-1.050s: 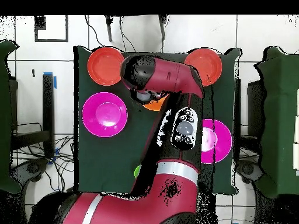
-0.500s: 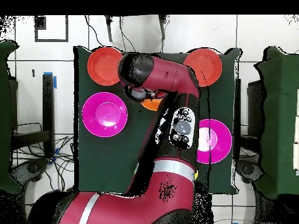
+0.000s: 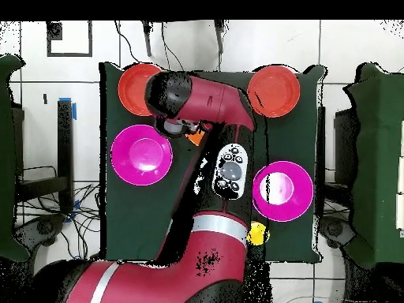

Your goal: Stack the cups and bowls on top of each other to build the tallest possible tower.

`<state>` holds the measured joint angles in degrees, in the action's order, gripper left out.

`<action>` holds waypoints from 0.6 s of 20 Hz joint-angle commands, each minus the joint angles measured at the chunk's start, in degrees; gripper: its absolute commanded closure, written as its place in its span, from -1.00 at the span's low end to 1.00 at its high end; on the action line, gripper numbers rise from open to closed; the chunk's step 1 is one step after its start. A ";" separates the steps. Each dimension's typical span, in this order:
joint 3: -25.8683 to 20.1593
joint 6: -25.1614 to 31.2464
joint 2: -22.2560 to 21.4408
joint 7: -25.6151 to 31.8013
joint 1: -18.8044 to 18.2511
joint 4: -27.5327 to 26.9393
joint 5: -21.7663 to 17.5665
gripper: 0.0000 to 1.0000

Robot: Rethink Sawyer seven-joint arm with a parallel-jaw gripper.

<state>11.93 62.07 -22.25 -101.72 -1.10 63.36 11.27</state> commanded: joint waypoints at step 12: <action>-2.56 -4.26 4.94 -14.40 3.81 0.47 -1.14 -1.00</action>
<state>12.63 62.05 -18.45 -107.71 2.33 62.65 11.26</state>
